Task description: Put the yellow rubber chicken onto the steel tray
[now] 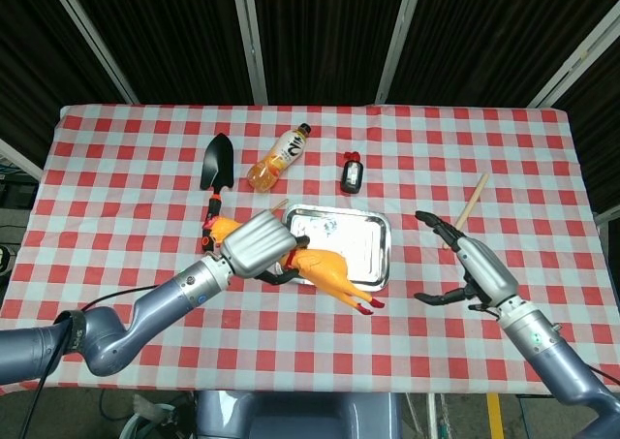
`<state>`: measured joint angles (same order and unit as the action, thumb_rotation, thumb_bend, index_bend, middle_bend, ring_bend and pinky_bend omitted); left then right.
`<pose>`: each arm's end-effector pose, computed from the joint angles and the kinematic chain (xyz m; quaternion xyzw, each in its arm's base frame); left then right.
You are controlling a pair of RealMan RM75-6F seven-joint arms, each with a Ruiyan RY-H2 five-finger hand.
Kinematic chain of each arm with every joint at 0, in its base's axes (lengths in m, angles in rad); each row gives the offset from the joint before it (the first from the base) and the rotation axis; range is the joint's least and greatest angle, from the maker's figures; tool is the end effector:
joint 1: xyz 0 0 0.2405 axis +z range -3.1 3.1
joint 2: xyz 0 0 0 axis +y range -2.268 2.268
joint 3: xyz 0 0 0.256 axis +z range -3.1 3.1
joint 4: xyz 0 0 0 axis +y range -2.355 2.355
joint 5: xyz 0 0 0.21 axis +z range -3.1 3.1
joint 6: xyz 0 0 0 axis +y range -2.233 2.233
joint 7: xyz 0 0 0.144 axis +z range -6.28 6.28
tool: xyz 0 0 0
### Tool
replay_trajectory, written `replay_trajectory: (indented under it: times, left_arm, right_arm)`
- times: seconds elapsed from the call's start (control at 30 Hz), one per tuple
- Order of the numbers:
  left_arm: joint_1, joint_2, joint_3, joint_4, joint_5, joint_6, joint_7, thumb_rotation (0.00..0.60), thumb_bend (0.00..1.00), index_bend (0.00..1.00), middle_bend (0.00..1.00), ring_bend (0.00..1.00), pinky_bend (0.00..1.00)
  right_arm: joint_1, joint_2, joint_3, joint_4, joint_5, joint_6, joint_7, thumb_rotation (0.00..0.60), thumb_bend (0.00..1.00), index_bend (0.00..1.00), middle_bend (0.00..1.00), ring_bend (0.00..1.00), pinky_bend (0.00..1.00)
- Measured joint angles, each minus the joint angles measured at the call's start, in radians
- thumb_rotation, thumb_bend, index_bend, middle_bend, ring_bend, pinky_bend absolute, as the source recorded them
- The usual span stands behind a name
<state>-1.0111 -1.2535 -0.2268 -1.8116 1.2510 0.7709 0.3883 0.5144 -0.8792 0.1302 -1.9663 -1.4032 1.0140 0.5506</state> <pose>-0.0156 0.3318 0.0383 -0.8576 -0.1845 -0.3927 0.2763 -0.1752 -0.2768 0.1499 0.5945 -0.5789 0.4840 0.2779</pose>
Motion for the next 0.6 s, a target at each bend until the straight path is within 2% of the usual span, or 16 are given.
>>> replay_trajectory:
  times: [0.27,0.6]
  left_arm:
    - [-0.003,-0.029,0.014,-0.040,-0.085,0.093,0.167,0.600,0.58,0.57,0.71,0.65,0.85]
    - [-0.031,-0.076,0.017,-0.079,-0.195,0.202,0.375,0.600,0.58,0.58,0.71,0.65,0.85]
  right_arm:
    - [0.050,-0.068,0.016,-0.001,0.154,-0.079,-0.178,0.600,0.04,0.06,0.11,0.12,0.15]
    - [0.063,-0.093,0.037,-0.020,0.224,-0.090,-0.239,0.600,0.04,0.05,0.11,0.10,0.12]
